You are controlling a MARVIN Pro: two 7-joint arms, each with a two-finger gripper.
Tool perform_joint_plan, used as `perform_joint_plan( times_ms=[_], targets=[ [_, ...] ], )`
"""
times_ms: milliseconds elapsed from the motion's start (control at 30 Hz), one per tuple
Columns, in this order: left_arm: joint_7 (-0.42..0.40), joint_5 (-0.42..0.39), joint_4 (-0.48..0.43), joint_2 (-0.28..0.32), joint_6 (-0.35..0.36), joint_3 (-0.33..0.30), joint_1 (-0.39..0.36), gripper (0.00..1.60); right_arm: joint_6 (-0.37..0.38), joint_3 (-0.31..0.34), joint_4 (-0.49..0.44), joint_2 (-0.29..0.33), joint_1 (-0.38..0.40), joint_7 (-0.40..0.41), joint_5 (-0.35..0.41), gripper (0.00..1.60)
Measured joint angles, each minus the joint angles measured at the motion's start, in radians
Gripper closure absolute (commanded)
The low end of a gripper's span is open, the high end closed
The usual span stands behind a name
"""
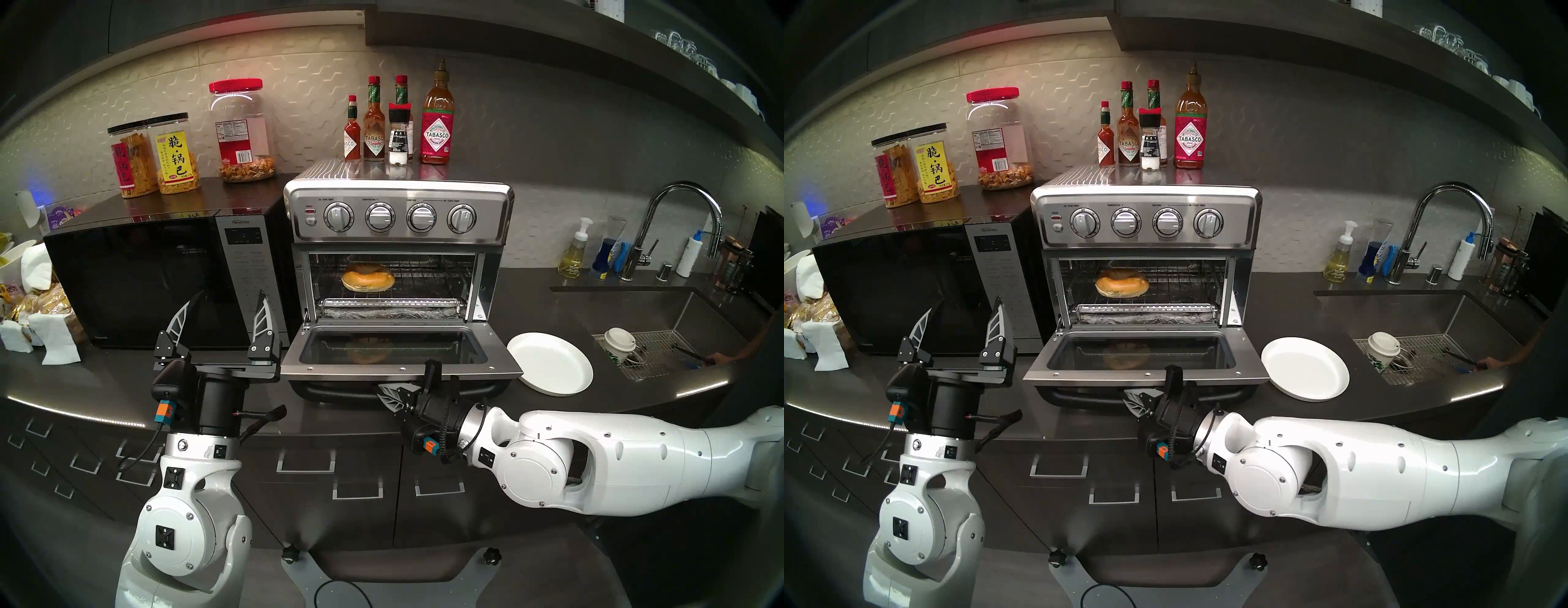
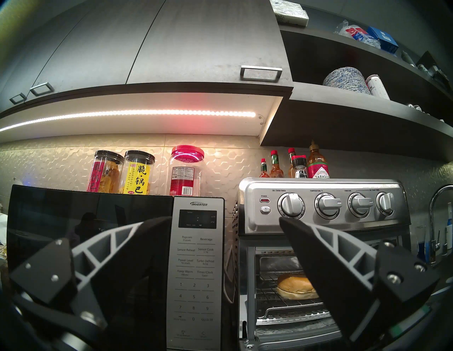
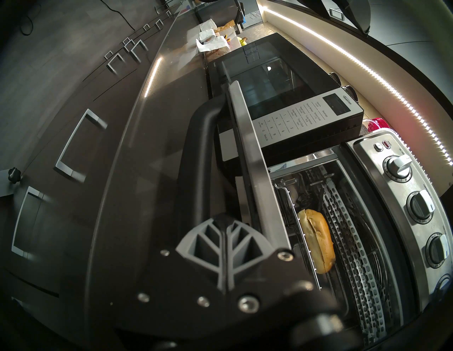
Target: Open the oven and place the bagel inside on the rack
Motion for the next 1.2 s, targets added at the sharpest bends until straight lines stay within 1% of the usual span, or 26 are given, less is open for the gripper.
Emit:
perform_joint_plan(
  times_ms=[1200],
  targets=[
    [0.0, 0.0, 0.0, 0.0, 0.0, 0.0, 0.0, 0.0, 0.0, 0.0, 0.0, 0.0, 0.0, 0.0, 0.0, 1.6]
  ],
)
